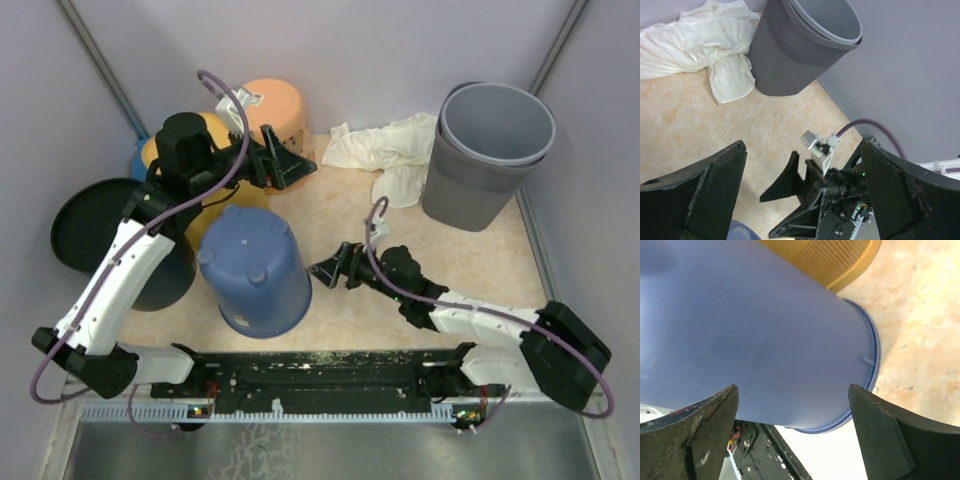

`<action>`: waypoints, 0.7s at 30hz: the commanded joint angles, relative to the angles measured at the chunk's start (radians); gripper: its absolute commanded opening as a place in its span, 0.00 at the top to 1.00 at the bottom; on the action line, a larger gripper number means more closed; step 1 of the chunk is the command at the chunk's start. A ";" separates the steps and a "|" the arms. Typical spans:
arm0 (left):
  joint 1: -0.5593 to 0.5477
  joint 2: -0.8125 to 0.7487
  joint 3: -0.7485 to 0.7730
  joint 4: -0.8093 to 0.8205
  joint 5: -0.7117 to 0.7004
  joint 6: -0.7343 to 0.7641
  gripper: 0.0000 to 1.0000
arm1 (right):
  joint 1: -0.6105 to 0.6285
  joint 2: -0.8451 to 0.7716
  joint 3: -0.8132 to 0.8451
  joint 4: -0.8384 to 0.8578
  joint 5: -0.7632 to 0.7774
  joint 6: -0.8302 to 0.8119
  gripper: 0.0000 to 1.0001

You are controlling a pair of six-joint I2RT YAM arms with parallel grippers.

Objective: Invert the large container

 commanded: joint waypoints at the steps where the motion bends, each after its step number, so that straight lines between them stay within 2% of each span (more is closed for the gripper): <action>1: -0.005 0.062 0.062 -0.035 -0.012 -0.034 0.00 | 0.076 0.162 0.079 0.110 -0.016 0.025 0.11; 5: -0.005 0.066 0.064 -0.027 -0.006 -0.054 0.00 | 0.094 0.296 0.138 0.240 -0.053 0.109 0.12; 7: -0.005 0.062 0.060 -0.026 -0.005 -0.056 0.00 | 0.069 0.263 0.125 0.242 -0.029 0.106 0.12; 8: -0.005 0.058 0.056 -0.024 -0.006 -0.053 0.00 | 0.049 0.228 0.119 0.181 -0.018 0.090 0.11; 11: -0.008 0.054 0.047 -0.019 -0.015 -0.032 0.00 | -0.042 0.076 0.122 -0.104 0.062 0.017 0.11; 14: -0.038 0.086 0.076 -0.025 -0.032 0.013 0.00 | -0.131 -0.082 0.192 -0.485 0.205 -0.102 0.06; 15: -0.062 0.110 0.103 -0.038 -0.054 0.033 0.00 | -0.161 -0.122 0.231 -0.597 0.252 -0.152 0.02; 18: -0.155 0.215 0.228 -0.120 -0.185 0.103 0.00 | -0.260 -0.205 0.378 -0.925 0.433 -0.278 0.01; 21: -0.211 0.326 0.328 -0.180 -0.265 0.117 0.00 | -0.416 -0.253 0.507 -1.116 0.503 -0.367 0.01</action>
